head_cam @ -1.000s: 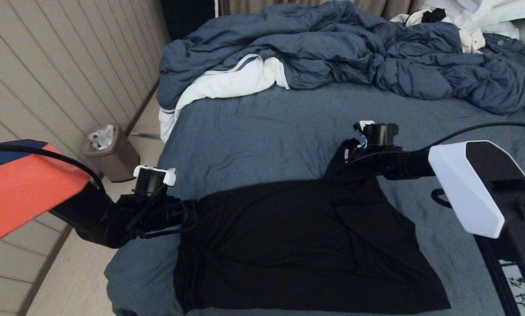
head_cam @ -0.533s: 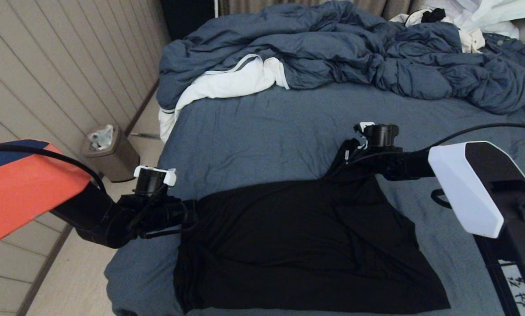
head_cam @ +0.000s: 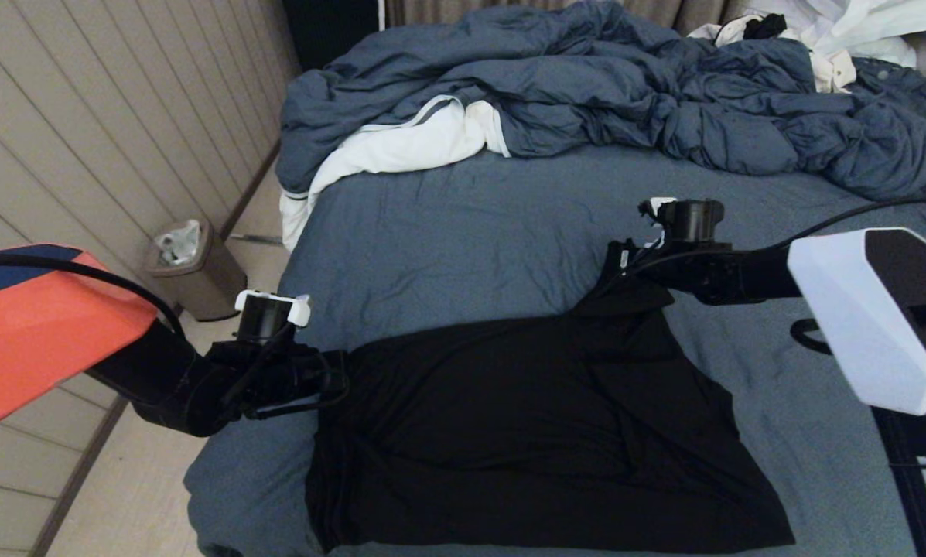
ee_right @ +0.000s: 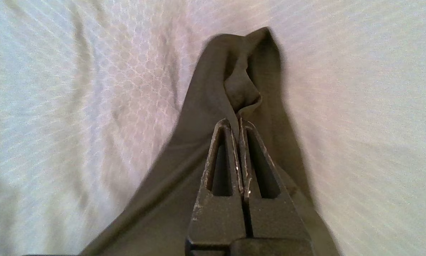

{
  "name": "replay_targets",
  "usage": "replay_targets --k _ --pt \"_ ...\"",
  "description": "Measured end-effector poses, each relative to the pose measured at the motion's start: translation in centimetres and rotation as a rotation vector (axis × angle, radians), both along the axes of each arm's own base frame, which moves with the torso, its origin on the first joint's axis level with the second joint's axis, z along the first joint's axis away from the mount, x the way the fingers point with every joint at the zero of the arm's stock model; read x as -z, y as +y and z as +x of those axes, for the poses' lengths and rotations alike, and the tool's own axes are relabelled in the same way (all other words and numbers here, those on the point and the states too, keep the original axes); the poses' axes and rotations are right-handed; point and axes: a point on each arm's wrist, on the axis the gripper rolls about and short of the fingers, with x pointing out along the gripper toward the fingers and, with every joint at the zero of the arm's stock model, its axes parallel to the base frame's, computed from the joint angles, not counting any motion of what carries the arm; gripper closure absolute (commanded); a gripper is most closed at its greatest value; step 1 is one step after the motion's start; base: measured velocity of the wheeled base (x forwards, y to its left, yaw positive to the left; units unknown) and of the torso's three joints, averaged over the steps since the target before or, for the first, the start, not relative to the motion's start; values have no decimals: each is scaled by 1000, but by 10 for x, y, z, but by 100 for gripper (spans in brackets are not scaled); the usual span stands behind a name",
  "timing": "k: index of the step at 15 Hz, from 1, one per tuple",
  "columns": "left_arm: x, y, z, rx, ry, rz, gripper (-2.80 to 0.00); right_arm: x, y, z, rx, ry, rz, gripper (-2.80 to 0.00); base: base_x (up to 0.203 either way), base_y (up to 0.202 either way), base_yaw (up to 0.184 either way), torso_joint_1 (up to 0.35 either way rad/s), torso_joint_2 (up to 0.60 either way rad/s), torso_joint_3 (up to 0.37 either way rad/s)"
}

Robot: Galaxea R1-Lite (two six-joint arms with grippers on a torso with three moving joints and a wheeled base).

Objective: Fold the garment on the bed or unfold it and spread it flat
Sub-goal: Fold the black T-shirt

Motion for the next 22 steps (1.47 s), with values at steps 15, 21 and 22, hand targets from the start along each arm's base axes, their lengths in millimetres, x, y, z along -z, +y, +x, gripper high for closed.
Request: replay_targets --k 15,21,22 --pt "-12 21 -44 -10 -30 1 0 -52 -35 -208 -140 250 11 0 0 0 0 0 0 0" --pt "5 26 -60 -8 -3 7 0 -15 -43 -250 -159 378 21 0 0 0 0 0 0 0" --pt "8 26 -62 -7 3 7 0 -9 -42 -255 -166 396 27 0 0 0 0 0 0 0"
